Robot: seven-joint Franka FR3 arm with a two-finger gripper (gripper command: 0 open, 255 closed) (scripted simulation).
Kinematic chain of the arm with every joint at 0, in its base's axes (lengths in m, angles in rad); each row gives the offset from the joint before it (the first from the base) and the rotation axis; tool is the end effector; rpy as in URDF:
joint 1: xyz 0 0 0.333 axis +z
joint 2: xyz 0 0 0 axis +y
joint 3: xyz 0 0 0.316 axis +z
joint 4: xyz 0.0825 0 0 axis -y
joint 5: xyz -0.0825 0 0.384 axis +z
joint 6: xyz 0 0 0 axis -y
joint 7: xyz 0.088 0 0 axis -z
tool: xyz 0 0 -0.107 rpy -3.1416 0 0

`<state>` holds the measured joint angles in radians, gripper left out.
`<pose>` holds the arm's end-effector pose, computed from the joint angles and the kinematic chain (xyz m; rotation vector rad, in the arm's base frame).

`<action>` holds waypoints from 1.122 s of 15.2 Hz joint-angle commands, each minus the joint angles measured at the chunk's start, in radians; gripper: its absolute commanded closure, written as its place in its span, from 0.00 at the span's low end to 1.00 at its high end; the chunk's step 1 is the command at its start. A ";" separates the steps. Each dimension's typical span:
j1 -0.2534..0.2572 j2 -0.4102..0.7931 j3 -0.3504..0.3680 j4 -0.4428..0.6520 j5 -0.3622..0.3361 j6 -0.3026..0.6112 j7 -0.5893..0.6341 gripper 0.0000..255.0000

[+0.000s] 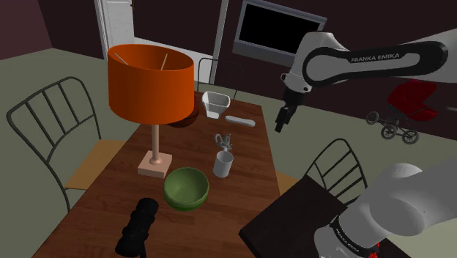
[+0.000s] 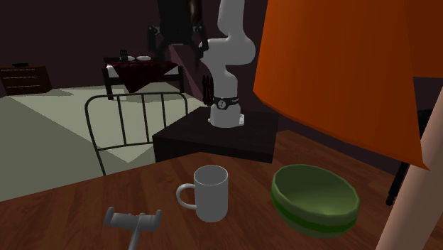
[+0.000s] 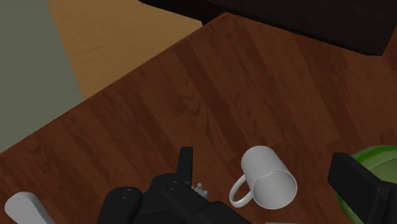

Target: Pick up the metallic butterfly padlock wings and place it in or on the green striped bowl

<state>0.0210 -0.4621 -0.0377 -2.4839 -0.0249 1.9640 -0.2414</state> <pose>0.3962 -0.0086 0.4475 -3.1163 -0.3747 0.0915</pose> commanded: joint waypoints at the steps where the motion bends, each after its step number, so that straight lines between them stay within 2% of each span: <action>1: 0.004 0.073 -0.004 0.010 0.007 0.070 -0.008 0.00; 9: 0.015 0.385 -0.023 0.117 0.050 0.293 -0.069 0.00; 17: 0.011 0.702 -0.017 0.311 0.117 0.432 -0.142 0.00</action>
<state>0.0315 0.1944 -0.0580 -2.2062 0.0827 2.3803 -0.3768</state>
